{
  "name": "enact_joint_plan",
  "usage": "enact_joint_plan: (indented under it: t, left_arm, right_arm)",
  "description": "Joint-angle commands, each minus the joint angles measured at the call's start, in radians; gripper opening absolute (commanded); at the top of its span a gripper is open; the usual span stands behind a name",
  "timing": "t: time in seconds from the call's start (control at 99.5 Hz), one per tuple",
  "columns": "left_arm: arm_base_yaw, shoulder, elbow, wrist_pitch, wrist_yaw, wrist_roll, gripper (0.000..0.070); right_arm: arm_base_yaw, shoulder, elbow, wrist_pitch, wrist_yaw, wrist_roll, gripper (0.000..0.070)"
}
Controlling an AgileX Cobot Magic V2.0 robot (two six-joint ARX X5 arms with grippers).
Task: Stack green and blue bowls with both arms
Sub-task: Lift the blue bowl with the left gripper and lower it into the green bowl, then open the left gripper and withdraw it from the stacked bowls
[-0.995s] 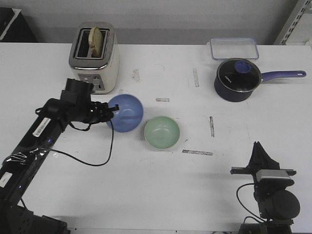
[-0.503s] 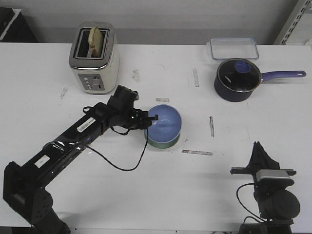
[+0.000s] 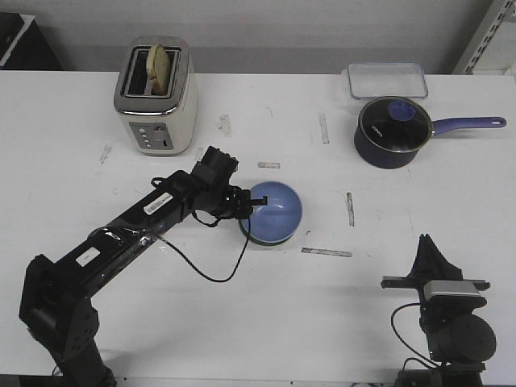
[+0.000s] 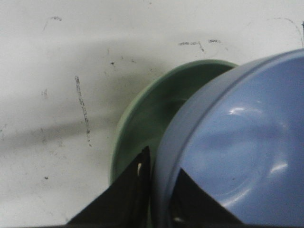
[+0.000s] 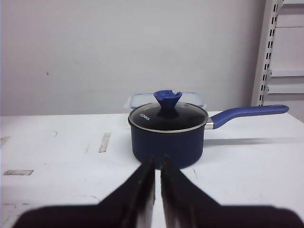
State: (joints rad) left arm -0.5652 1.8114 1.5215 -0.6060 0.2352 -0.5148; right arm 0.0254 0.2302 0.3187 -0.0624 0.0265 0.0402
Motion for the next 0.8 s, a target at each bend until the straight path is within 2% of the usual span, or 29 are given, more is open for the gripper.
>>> enact_joint_plan:
  t: [0.0, 0.09, 0.251, 0.392, 0.523, 0.794]
  left_arm:
    - [-0.005, 0.016, 0.026, -0.008, 0.001, 0.009, 0.0004]
    - [-0.006, 0.016, 0.026, -0.012, 0.001, 0.009, 0.0023]
    - [-0.008, 0.016, 0.026, -0.012, 0.001, 0.009, 0.0174]
    - [-0.009, 0.016, 0.026, -0.013, 0.002, 0.009, 0.0189]
    - [-0.014, 0.012, 0.026, -0.02, 0.002, 0.009, 0.0374]
    - [-0.019, -0.043, 0.026, -0.021, 0.002, 0.01, 0.038]
  right_arm:
    - [0.002, -0.001, 0.002, 0.01, 0.0, -0.008, 0.0013]
    - [0.002, -0.001, 0.002, 0.01, 0.0, -0.008, 0.0013]
    - [0.002, -0.001, 0.002, 0.01, 0.0, -0.008, 0.0013]
    - [0.002, -0.001, 0.002, 0.01, 0.0, -0.008, 0.0013]
    - [0.002, -0.001, 0.002, 0.01, 0.0, -0.008, 0.0013]
    - [0.002, -0.001, 0.002, 0.01, 0.0, -0.008, 0.0013]
